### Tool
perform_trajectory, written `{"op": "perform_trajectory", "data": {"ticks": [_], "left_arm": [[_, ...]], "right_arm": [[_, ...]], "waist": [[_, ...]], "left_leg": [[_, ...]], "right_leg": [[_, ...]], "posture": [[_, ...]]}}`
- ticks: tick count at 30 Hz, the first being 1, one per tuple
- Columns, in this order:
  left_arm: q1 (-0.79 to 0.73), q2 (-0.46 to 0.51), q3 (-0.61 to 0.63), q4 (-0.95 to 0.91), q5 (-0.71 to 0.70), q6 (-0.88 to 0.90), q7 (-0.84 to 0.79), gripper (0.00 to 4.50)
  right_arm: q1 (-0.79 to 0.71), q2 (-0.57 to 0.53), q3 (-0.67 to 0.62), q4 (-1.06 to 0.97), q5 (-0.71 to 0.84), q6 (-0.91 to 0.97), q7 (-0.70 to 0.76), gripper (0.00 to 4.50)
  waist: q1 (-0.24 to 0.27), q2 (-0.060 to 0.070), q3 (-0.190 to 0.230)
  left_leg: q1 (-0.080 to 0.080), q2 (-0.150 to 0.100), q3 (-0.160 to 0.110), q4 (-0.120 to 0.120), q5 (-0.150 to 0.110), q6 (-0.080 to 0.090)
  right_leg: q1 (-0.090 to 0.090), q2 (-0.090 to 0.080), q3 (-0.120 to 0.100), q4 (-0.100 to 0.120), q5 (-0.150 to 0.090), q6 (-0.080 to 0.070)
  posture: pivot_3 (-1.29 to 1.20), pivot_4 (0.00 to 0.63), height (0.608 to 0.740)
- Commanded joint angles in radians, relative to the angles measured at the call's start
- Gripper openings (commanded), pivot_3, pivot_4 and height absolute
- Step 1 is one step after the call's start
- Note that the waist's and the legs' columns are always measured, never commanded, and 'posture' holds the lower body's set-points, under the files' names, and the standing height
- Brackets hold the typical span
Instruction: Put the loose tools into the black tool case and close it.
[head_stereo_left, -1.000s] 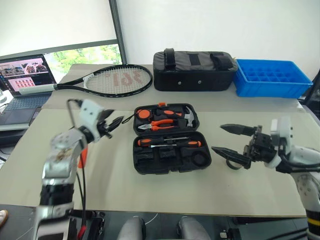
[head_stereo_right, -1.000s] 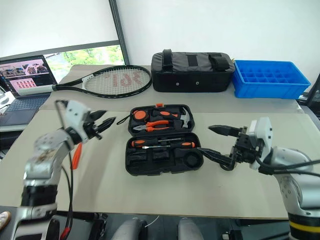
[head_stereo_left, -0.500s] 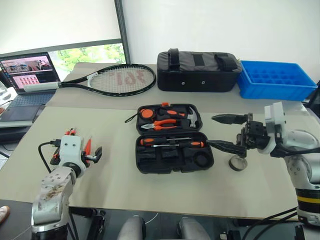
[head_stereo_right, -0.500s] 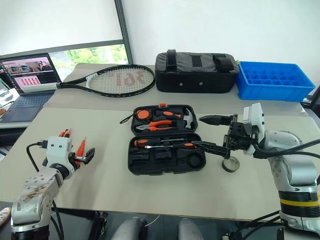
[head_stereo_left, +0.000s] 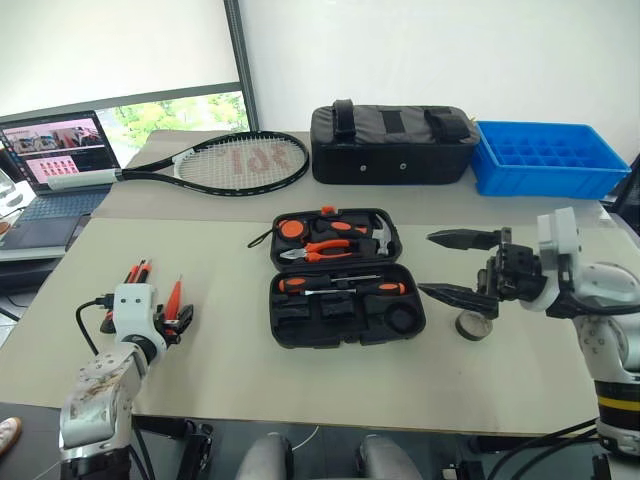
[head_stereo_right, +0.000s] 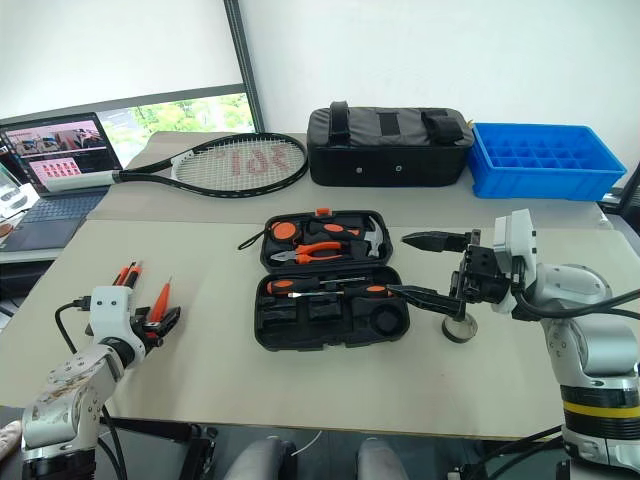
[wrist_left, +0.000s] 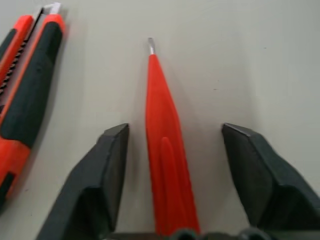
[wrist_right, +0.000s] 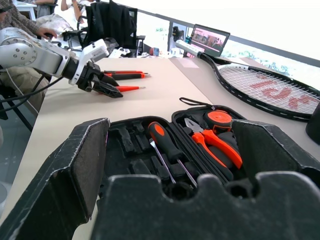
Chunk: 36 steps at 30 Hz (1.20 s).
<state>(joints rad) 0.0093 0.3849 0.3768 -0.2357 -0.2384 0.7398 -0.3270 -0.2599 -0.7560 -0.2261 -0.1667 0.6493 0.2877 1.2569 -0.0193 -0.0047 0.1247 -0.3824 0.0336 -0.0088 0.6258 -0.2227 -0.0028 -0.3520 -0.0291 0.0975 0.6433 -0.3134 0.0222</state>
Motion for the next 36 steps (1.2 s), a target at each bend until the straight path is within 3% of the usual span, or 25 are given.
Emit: {"op": "perform_trajectory", "data": {"ticks": [1, 4, 7, 11, 17, 21, 29, 36], "left_arm": [[0.018, 0.013, -0.007, 0.045, -0.004, 0.025, 0.003, 1.51], [0.016, 0.017, -0.008, 0.049, -0.003, 0.014, 0.009, 0.49], [-0.029, 0.023, 0.007, 0.031, -0.027, -0.065, -0.016, 0.49], [-0.143, 0.066, -0.029, -0.017, -0.145, -0.193, -0.224, 0.49], [-0.344, 0.234, -0.343, 0.088, -0.093, -0.463, -0.705, 0.49], [-0.535, 0.259, -0.547, 0.235, 0.011, -0.534, -0.875, 0.49], [-0.690, 0.216, -0.731, 0.330, 0.138, -0.459, -0.907, 0.49], [-0.679, 0.186, -0.761, 0.317, 0.177, -0.347, -0.862, 0.49]], "right_arm": [[0.008, -0.018, -0.049, -0.020, 0.009, -0.031, 0.000, 4.50], [0.021, -0.020, -0.065, -0.024, 0.011, -0.032, -0.005, 4.50], [0.051, -0.029, -0.100, -0.026, 0.014, -0.030, -0.009, 4.50], [0.102, -0.045, -0.156, -0.013, 0.017, -0.039, -0.001, 4.50], [0.165, -0.065, -0.202, 0.052, -0.006, -0.086, 0.045, 4.50], [0.190, -0.071, -0.204, 0.070, -0.038, -0.141, 0.061, 4.50], [0.279, -0.062, -0.238, -0.016, -0.021, -0.142, 0.025, 4.50], [0.328, -0.057, -0.272, -0.044, -0.006, -0.144, 0.011, 4.50]], "waist": [[-0.003, 0.001, -0.001], [-0.005, 0.001, -0.001], [-0.003, 0.001, -0.001], [0.009, -0.003, 0.001], [0.007, -0.001, 0.000], [0.005, -0.001, 0.000], [-0.011, -0.003, 0.003], [-0.007, -0.004, 0.004]], "left_leg": [[0.000, 0.000, 0.000, 0.000, 0.000, 0.000], [0.001, 0.000, 0.000, 0.000, 0.000, 0.000], [0.001, 0.000, 0.001, 0.000, 0.000, 0.000], [-0.002, 0.000, 0.006, 0.000, 0.001, -0.001], [-0.002, -0.002, 0.010, -0.002, 0.001, -0.002], [-0.003, -0.002, 0.010, -0.001, 0.001, -0.002], [-0.005, 0.000, 0.009, -0.001, 0.001, -0.001], [-0.005, 0.000, 0.008, 0.001, 0.001, -0.001]], "right_leg": [[0.000, 0.000, 0.000, 0.000, 0.000, 0.000], [0.000, 0.000, 0.001, 0.001, 0.000, 0.000], [0.000, 0.000, 0.000, 0.001, 0.000, 0.000], [-0.001, 0.000, -0.002, 0.001, 0.000, 0.000], [0.000, -0.001, -0.001, -0.005, 0.000, 0.000], [0.000, 0.001, -0.001, -0.005, 0.000, 0.000], [-0.001, 0.005, 0.001, -0.003, 0.000, 0.000], [-0.001, 0.005, 0.001, -0.002, -0.001, 0.001]], "posture": [[0.00, 0.150, 0.707], [0.00, 0.150, 0.707], [0.00, 0.150, 0.707], [0.00, 0.150, 0.707], [0.00, 0.150, 0.707], [0.00, 0.150, 0.707], [0.00, 0.150, 0.707], [0.00, 0.150, 0.707]]}}
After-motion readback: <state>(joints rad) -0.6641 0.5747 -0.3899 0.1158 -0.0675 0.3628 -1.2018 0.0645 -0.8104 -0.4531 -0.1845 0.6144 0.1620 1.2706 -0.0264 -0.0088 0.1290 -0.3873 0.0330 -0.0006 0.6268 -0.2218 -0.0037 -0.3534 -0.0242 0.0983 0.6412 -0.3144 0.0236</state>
